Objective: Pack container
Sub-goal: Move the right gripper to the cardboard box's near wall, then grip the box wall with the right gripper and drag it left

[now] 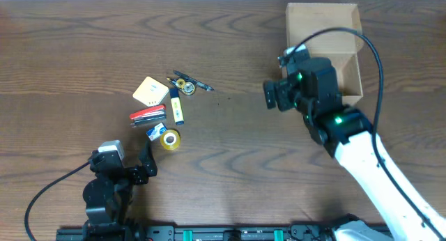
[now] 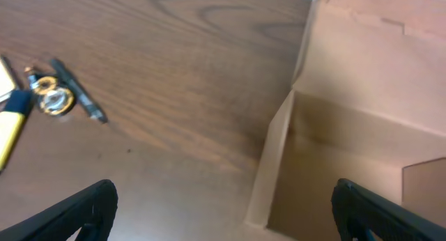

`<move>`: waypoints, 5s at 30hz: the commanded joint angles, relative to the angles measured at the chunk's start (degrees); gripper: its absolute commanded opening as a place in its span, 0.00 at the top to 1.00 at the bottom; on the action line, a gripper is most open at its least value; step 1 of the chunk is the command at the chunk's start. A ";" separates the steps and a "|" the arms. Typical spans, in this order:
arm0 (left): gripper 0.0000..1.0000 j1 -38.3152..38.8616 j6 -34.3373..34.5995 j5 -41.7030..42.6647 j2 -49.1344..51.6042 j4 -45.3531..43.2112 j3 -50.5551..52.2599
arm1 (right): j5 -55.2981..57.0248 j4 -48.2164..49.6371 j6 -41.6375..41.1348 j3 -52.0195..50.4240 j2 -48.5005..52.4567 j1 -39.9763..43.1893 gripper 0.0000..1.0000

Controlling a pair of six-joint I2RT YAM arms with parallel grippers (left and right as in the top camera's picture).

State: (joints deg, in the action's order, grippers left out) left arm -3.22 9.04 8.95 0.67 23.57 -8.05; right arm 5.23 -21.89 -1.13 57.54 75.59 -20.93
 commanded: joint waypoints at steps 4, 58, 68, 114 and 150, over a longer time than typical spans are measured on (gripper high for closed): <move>0.05 -0.09 -0.02 -0.50 -0.44 0.11 1.14 | 2.21 -0.68 3.61 5.62 4.13 4.09 0.01; 0.05 -0.09 -0.02 -0.50 -0.44 0.11 1.14 | -1.68 -4.52 -9.84 6.21 22.03 2.34 0.96; 0.05 -0.09 -0.02 -0.50 -0.44 0.11 1.14 | 1.03 -4.66 -23.17 6.21 22.03 -9.79 0.99; 0.05 -0.09 -0.02 -0.50 -0.44 0.11 1.14 | 4.20 -7.91 -48.96 19.34 31.91 -23.74 0.99; 0.05 -0.09 -0.02 -0.50 -0.44 0.11 1.14 | -15.63 8.92 -42.62 19.56 41.27 -25.88 0.99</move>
State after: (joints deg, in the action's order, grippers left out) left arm -3.22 9.04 8.95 0.67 23.59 -8.05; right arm -1.91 -13.15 -43.94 77.84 113.86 -45.12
